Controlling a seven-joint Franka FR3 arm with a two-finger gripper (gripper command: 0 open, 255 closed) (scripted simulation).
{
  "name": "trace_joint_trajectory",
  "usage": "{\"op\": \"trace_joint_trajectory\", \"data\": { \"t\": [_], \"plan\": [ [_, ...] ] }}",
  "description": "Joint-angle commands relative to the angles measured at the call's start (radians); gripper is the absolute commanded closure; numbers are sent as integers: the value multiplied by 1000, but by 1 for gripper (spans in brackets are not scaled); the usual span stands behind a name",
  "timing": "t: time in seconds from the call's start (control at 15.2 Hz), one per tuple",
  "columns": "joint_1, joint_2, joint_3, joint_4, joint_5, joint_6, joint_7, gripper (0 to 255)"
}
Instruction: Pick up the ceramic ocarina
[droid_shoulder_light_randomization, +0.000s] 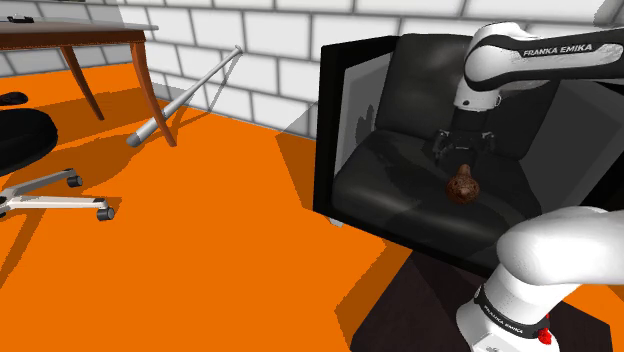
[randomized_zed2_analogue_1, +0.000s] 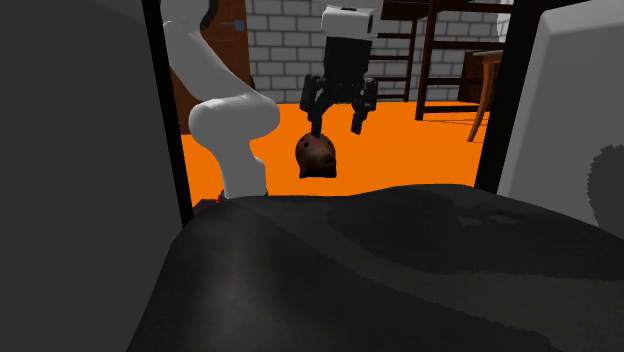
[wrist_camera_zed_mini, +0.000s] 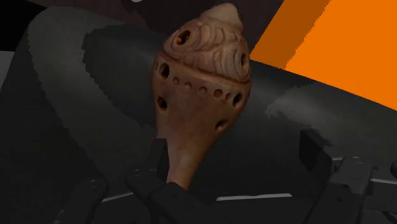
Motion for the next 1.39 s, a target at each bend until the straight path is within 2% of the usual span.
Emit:
{"op": "trace_joint_trajectory", "data": {
  "t": [0.0, 0.07, 0.66, 0.73, 1.32],
  "plan": [
    [-63, -19, -20, -19, -15, 1, 66, 0],
    [-79, -24, -26, -25, -19, 3, 82, 0],
    [-82, -13, -35, -121, -28, 110, 81, 0],
    [-83, -12, -36, -120, -29, 110, 80, 255],
    [-82, -12, -35, -121, -28, 110, 81, 255]
  ]
}}
